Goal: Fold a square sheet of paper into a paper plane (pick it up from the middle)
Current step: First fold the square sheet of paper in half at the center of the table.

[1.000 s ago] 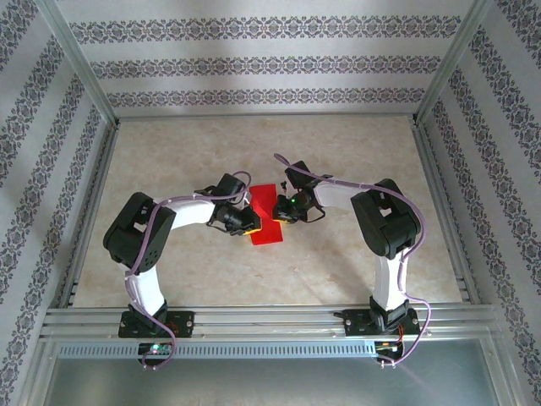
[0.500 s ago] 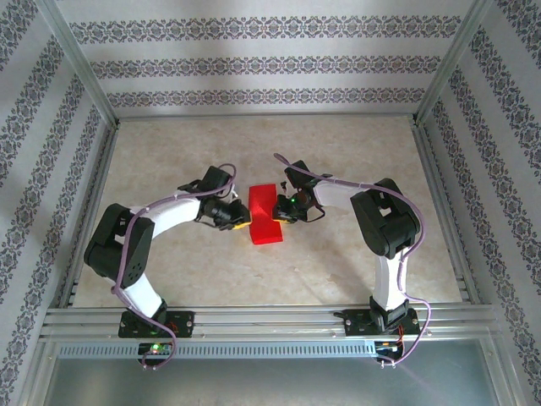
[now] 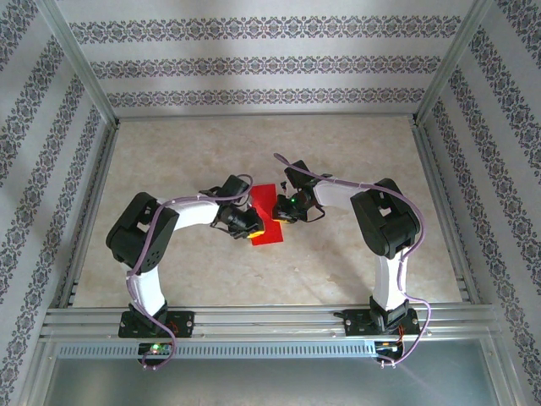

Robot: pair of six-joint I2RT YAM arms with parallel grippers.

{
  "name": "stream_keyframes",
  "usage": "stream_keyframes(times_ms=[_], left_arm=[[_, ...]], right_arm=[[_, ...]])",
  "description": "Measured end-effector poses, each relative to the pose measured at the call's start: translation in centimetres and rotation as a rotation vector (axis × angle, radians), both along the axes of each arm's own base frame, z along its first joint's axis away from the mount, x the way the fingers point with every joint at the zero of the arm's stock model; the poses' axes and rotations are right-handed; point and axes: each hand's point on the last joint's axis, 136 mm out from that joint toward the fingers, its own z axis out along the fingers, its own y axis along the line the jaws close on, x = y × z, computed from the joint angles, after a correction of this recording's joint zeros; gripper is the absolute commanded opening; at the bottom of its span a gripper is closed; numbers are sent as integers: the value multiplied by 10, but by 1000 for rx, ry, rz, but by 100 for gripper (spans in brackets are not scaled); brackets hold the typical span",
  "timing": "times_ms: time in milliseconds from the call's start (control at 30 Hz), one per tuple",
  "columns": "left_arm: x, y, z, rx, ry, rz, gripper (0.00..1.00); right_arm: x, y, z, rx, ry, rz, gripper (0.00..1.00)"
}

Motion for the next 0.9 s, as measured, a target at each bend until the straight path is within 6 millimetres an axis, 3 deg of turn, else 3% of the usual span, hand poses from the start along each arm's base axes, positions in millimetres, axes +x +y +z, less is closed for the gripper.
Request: stream_keyframes(times_ms=[333, 567, 700, 800, 900], left_arm=[[-8, 5, -1, -38, -63, 10, 17], [-30, 17, -1, -23, -92, -46, 17], [-54, 32, 0, 22, -64, -88, 17], [-67, 43, 6, 58, -49, -116, 18], [-62, 42, 20, 60, -83, -124, 17]], right_arm=[[0, 0, 0, -2, 2, 0, 15], [0, 0, -1, -2, 3, 0, 15], [0, 0, -1, -3, 4, 0, 15], [0, 0, -1, -2, 4, 0, 15], [0, 0, -1, -3, 4, 0, 15]])
